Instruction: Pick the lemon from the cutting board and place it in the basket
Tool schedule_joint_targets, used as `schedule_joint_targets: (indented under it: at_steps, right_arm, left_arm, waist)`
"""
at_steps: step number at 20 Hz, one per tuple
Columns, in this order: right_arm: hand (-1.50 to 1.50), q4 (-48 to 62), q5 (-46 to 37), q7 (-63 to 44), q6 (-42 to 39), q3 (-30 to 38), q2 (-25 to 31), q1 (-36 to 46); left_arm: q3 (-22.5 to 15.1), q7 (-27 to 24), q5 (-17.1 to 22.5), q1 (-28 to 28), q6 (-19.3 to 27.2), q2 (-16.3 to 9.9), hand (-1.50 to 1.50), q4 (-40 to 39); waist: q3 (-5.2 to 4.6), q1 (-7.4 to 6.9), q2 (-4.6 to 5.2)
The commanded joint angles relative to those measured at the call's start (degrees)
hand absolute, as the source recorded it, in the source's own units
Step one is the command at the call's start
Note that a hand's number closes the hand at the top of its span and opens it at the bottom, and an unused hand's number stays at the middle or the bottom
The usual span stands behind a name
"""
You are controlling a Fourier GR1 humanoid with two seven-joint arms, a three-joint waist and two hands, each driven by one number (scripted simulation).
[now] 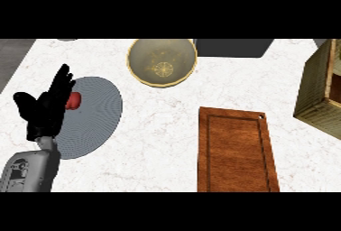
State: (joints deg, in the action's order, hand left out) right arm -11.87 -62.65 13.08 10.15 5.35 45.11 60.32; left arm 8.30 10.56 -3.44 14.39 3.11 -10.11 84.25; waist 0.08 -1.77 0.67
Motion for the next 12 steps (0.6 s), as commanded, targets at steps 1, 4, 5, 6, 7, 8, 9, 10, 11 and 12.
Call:
schedule_joint_targets:
  at_steps: [1, 4, 5, 6, 7, 8, 9, 10, 11, 12]
  right_arm:
    - [1.50, 1.5, -1.0, -0.7, -1.6, -0.6, -0.8, -0.5]
    - [1.50, 2.2, -0.8, -2.6, 0.5, 0.0, -3.2, -1.3]
    - [1.50, 3.3, -0.2, 0.6, -2.2, 0.7, 0.2, -0.4]
    - [1.50, 3.6, -0.3, 1.0, -1.1, 0.7, -0.3, -0.5]
    - [1.50, 2.9, -0.4, -0.2, -2.5, 0.6, 0.1, -0.3]
    - [1.50, 3.5, -0.1, 0.9, -2.4, 1.1, 0.5, 0.1]
    - [1.50, 2.3, 0.2, -1.5, -1.1, 1.0, -2.8, -1.8]
    - [1.50, 4.2, 0.1, 2.7, -4.7, 1.3, 2.7, -0.5]
    - [1.50, 3.9, 0.5, -0.1, -3.6, 1.5, -1.3, -1.7]
    - [1.50, 4.8, 0.1, -0.8, -5.8, 1.4, 0.6, 0.0]
  left_arm:
    - [2.1, -2.4, 1.8, -1.6, -2.2, -1.9, 0.00, -1.1]
    - [0.9, -2.1, 1.8, -3.7, -2.4, -0.8, 0.00, 1.4]
    - [1.1, 1.0, 2.0, -1.2, -2.6, -1.8, 0.00, 2.0]
    - [-1.7, 1.0, -0.5, 0.0, 0.7, 1.8, 0.00, 1.5]
    - [-1.0, 0.1, 0.7, -4.6, -0.7, 1.1, 0.00, 4.9]
    - [1.6, 0.1, 1.8, -0.2, -2.0, -1.7, 0.00, 0.6]
    - [0.3, -2.3, 1.1, -3.6, -1.6, 0.1, 0.00, 0.8]
    - [0.9, -1.7, 1.3, -1.9, -2.7, -1.5, 0.00, 0.0]
    - [-2.2, -1.9, -1.5, -2.1, 1.1, 2.4, 0.00, 1.3]
    - [0.2, -0.7, 0.7, -1.6, -1.4, -0.7, 0.00, 1.6]
  waist:
    - [-0.02, -0.08, -0.01]
    - [0.00, -0.33, 0.00]
    - [0.04, -0.47, 0.13]
    - [0.08, -0.64, 0.35]
    - [0.02, -0.45, -0.03]
    - [0.04, -0.51, 0.28]
    - [-0.02, 0.18, -0.11]
    - [0.04, -0.45, 0.29]
    - [0.02, 0.02, 0.04]
    - [0.04, -0.62, 0.23]
